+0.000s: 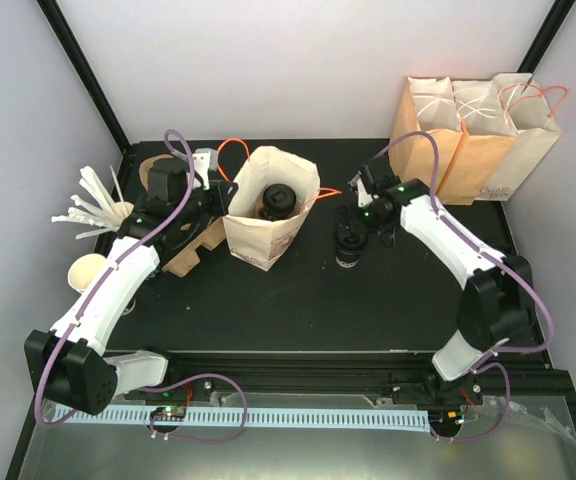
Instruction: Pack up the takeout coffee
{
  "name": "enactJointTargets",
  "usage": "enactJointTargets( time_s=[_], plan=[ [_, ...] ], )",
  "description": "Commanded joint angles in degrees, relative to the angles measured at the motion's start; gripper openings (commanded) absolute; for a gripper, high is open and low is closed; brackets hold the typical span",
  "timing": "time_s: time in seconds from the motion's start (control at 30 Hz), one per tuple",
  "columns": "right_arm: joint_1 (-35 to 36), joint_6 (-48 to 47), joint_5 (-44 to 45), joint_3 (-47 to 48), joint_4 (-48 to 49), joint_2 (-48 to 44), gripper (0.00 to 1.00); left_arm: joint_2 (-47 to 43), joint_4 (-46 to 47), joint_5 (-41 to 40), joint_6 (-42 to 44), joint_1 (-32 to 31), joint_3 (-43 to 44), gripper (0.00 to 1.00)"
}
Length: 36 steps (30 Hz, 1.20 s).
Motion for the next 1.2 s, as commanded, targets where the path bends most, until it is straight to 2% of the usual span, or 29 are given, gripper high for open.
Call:
enactJointTargets(
  time_s=[0.0, 0.23, 0.5, 0.73, 0.9, 1.03, 1.17],
  plan=[
    [1.2, -2.8, 6.3, 6.6, -8.6, 5.0, 1.00, -0.8, 1.3, 1.3, 0.8, 0.4, -0.2, 0.02],
    [2.4, -3.8, 7.0, 10.6, -12.0, 9.6, 0.95, -0.5, 1.8, 1.5, 0.8, 0.4, -0.1, 0.02],
    [5.4, -4.5, 8.8, 10.7, -13.5, 9.5, 0.95, -0.6, 1.9, 1.4, 1.2, 0.4, -0.4, 0.02],
    [5.5, -4.0, 6.6, 10.7, -13.3, 10.8, 0.85, -0.7, 2.1, 1.5, 1.7, 0.4, -0.8, 0.02],
    [5.4, -3.9, 7.3, 11.2, -14.0, 11.6, 0.85, -0.5, 2.2, 1.6, 1.9, 0.4, -0.7, 0.02],
    [5.4, -4.4, 8.2, 11.9, -14.3, 10.6, 0.75, -0.5, 2.3, 1.6, 2.0, 0.4, -0.7, 0.02],
    [5.4, -4.6, 11.6, 14.6, -16.4, 6.8, 0.76, -0.6, 3.1, 3.3, 2.2, 0.4, -0.6, 0.01]
  ],
)
